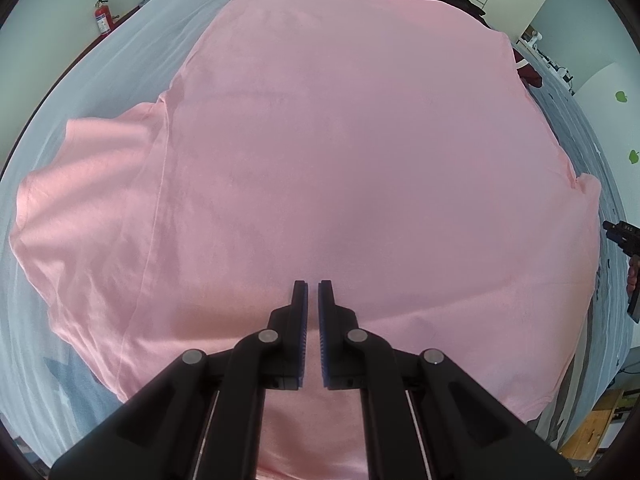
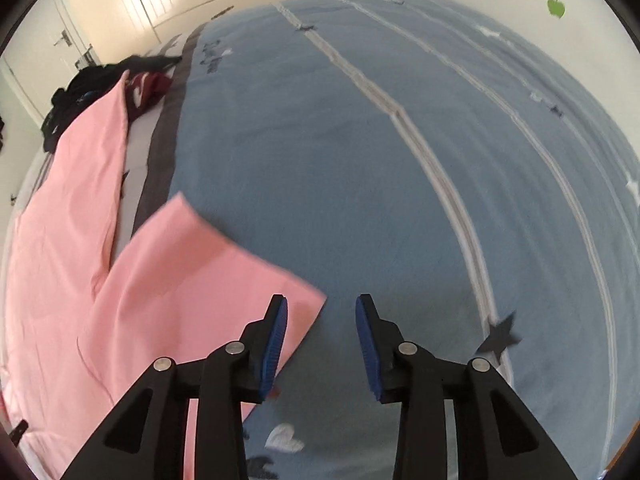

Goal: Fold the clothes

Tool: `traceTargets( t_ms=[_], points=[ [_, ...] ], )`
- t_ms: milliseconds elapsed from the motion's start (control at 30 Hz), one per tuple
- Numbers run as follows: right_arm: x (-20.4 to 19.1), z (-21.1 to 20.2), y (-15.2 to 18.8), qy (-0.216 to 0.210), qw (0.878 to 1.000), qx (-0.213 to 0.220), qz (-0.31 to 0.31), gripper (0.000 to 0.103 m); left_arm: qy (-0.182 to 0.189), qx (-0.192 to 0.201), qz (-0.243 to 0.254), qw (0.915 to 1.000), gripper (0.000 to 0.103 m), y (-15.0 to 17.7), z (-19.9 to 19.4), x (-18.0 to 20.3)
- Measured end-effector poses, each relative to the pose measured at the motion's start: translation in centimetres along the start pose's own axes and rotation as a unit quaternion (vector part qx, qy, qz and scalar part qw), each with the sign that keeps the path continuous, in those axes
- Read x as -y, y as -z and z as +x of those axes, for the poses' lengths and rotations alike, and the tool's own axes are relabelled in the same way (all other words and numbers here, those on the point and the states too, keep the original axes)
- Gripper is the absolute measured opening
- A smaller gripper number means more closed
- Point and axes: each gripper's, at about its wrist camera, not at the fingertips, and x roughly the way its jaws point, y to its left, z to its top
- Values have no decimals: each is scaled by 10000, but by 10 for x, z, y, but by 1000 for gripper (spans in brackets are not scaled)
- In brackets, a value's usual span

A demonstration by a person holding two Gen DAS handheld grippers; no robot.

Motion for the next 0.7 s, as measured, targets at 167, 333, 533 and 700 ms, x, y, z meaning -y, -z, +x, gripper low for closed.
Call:
traceTargets(
  t_ms=[167, 333, 533, 700],
  points=[
    [-9, 25, 6, 162, 9995, -183, 222, 36, -71, 17, 47, 10000, 2, 0, -3, -6],
    [-10, 18, 9, 7, 9998, -107, 183, 1, -100, 7, 24, 9999, 2, 8, -6, -12],
    [14, -15, 16, 147, 9996, 79, 242, 1, -135, -3, -3, 9999, 2, 18, -11, -19],
    [26, -10, 26, 289, 9993, -86, 236, 1, -163, -14, -20, 9999, 2, 25, -16, -25]
  ],
)
